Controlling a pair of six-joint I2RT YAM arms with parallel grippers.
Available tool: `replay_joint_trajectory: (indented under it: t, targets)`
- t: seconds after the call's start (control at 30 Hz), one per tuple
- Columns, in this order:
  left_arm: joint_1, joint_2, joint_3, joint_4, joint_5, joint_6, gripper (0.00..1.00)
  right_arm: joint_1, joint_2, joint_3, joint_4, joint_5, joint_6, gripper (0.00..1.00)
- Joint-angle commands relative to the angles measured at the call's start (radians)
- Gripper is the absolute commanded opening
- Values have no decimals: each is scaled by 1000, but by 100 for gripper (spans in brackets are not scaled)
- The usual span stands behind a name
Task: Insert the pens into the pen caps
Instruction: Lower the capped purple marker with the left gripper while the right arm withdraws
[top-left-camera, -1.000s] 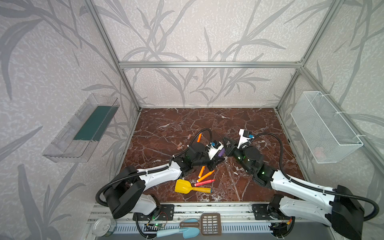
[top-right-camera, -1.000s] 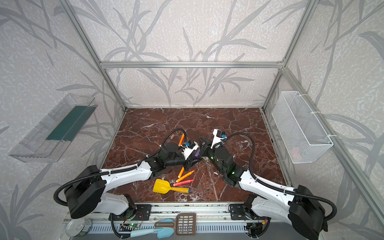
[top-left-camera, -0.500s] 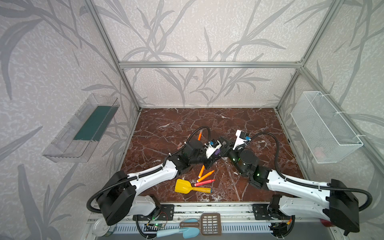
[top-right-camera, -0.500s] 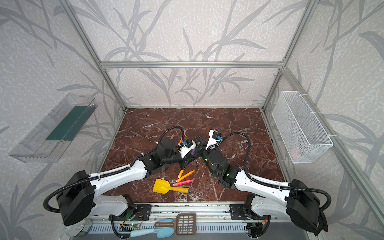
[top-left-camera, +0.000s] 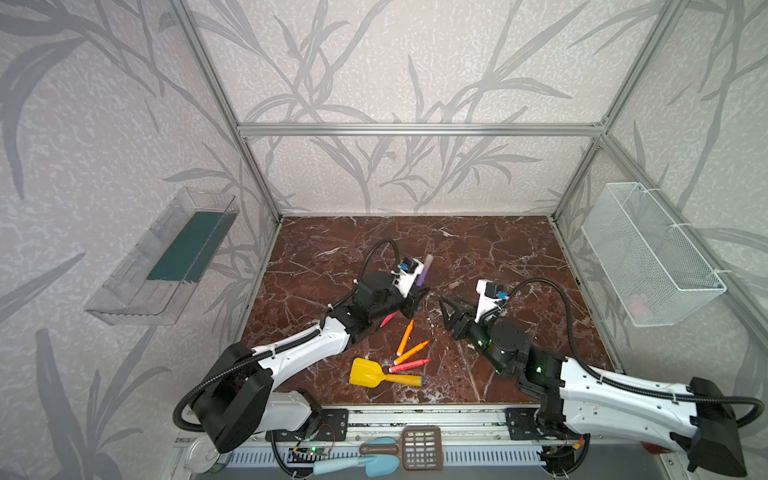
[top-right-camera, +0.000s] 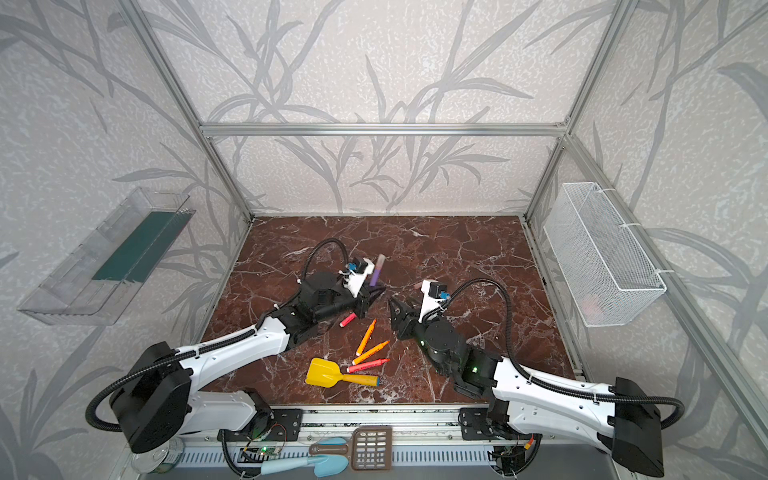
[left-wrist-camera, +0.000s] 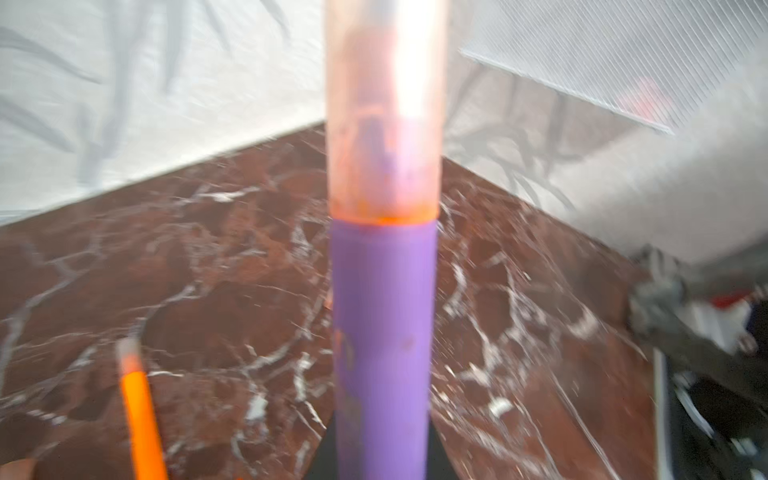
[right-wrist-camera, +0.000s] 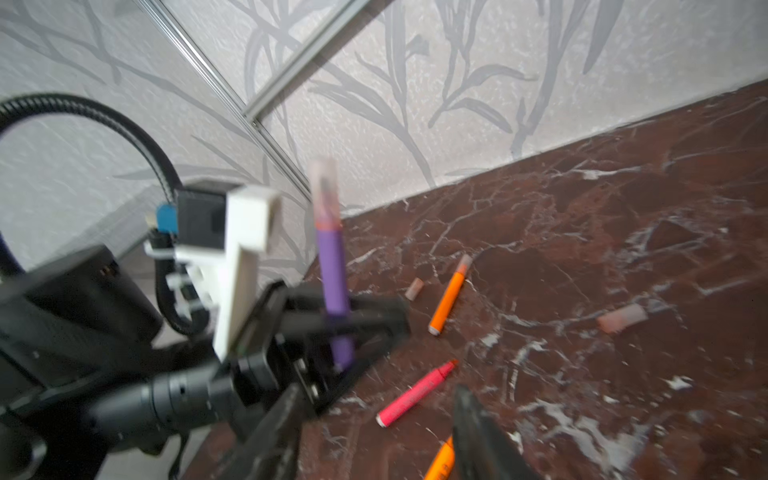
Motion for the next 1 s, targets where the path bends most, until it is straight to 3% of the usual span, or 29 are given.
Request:
replay_joint_trajectory:
  t: [0.0, 0.2, 0.33, 0.57, 0.63, 0.67, 0.8, 0.97]
  targets:
    - [-12, 69, -32, 77, -64, -111, 0, -90, -89, -9, -165, 23, -29, 72]
    - [-13, 187, 14, 10, -67, -146, 0, -323, -223, -28, -312, -11, -44, 83]
    - [-14, 278, 75, -47, -67, -151, 0, -479, -247, -75, -316, 7, -108, 87]
    - [-12, 410, 209, -213, -126, -156, 0, -798, -92, -157, -156, -87, -144, 89]
    - [-13, 435, 241, -258, -145, -161, 0, -838, -1, -167, -106, -33, -144, 87]
    - [-13, 449, 258, -284, -150, -161, 0, -852, 51, -162, -117, 9, -82, 87]
    - [-13, 501, 320, -373, -166, -156, 0, -870, 138, -75, -166, -140, -130, 81]
    - [-12, 548, 386, -457, -159, -153, 0, -870, 174, -77, -124, -163, -140, 81]
